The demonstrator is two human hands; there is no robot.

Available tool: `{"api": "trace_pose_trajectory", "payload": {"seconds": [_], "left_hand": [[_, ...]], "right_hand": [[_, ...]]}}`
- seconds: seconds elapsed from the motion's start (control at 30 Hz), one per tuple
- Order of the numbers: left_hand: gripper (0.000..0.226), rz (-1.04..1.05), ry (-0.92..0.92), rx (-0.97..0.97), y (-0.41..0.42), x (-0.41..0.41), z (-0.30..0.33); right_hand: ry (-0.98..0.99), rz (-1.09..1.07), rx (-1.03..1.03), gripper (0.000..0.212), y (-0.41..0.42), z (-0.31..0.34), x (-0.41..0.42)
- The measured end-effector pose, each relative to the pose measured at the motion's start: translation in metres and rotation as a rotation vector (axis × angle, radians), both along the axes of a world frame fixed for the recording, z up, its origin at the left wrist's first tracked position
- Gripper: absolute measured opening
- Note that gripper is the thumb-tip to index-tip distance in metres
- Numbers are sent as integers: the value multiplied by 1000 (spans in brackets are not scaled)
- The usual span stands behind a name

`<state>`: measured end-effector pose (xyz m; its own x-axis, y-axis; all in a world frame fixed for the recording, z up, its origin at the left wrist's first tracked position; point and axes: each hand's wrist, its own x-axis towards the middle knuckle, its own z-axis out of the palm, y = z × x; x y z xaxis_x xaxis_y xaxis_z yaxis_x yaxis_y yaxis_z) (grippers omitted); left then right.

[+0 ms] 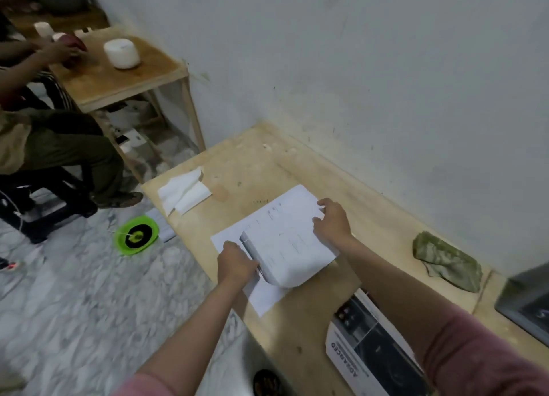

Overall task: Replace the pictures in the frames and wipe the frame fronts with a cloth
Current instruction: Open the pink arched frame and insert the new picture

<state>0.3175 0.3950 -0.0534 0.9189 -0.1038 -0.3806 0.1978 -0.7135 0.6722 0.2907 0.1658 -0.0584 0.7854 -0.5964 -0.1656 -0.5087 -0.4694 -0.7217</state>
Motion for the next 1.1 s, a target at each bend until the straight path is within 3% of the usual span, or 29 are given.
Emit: {"api": "trace_pose_trajectory", "payload": {"seconds": [0.23, 0.37, 0.5, 0.63, 0.77, 0.87, 0.97, 1.1], "left_hand": [[41, -160, -20, 64, -5, 18, -18], [28, -211, -52, 113, -6, 16, -22], [20, -176, -134, 122, -7, 8, -17], [15, -200, -185, 61, -17, -24, -10], [21, -290, -120, -5, -33, -67, -9], [27, -359, -16, 60, -44, -103, -12], [16, -511, -88, 169, -47, -142, -21], [52, -408, 10, 135, -46, -180, -24]], "right_hand": [[163, 151, -181, 46, -1, -42, 21], [146, 118, -323, 40, 3, -52, 18], [126, 112, -310, 38, 3, -43, 14], [103, 61, -270, 36, -5, -30, -25], [140, -2, -290, 36, -17, -14, -86], [195, -88, -309, 36, -25, -7, -137], [304, -127, -322, 39, -31, -5, -183], [492, -151, -334, 48, -36, -4, -227]]}}
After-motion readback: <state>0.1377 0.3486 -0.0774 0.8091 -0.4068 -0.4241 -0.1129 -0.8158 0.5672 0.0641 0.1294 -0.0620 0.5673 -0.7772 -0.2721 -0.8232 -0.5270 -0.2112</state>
